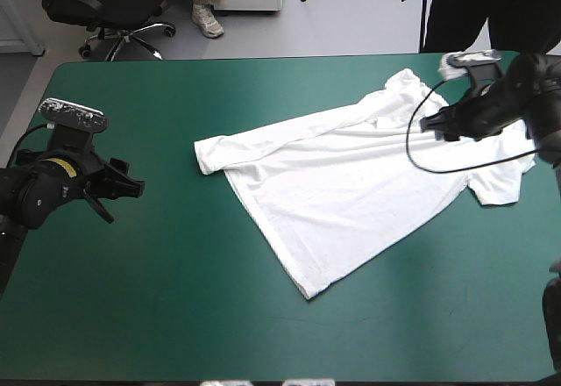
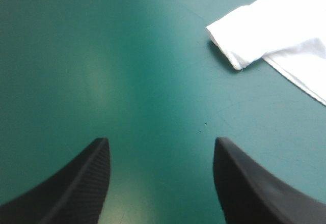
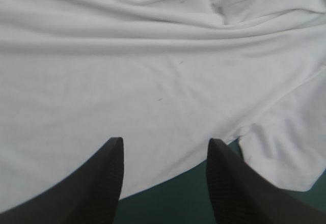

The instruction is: Fold the cloth

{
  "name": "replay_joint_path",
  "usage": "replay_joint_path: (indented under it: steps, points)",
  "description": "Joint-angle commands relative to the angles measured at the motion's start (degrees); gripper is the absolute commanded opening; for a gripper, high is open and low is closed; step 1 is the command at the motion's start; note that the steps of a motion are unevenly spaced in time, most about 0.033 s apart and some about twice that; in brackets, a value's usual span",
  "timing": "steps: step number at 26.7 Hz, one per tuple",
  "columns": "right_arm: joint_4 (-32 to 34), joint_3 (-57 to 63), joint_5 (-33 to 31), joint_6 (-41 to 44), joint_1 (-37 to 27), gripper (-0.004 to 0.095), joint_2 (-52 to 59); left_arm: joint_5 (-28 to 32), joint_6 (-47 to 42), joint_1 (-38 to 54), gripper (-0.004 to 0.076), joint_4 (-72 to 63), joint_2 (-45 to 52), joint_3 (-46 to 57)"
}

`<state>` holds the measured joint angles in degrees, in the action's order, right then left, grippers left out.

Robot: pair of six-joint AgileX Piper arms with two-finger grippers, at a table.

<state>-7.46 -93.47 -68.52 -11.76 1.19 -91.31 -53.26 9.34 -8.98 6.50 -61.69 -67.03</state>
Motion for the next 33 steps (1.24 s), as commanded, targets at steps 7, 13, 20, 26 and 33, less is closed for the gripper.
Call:
replay_joint_path:
  steps: [7, 13, 20, 26, 33]
  points:
    - [6.48, 1.15, -3.06, 7.22, 21.88, 0.0448, 10.08, 2.68, 1.47, -0.18, 0.0433, 0.56, 0.73, -1.34]
    - [5.79, 4.46, -3.06, 8.73, 28.66, 0.0449, 10.46, 0.62, 2.53, -0.39, 0.0433, -1.03, -3.38, -2.57]
    - [5.14, 5.30, -3.06, 6.93, 28.74, 0.0449, 10.46, -0.77, 5.77, -7.49, 0.0433, 1.34, -17.50, -13.21]
    - [0.20, 5.30, -3.06, 6.93, 28.74, 0.0448, 10.46, -7.92, 5.49, -10.06, 0.0433, 2.54, -32.16, -27.54]
    - [-3.61, 5.30, -3.06, 6.93, 28.74, 0.0448, 10.46, -10.48, 5.97, -9.44, 0.0433, 3.21, -45.48, -39.94]
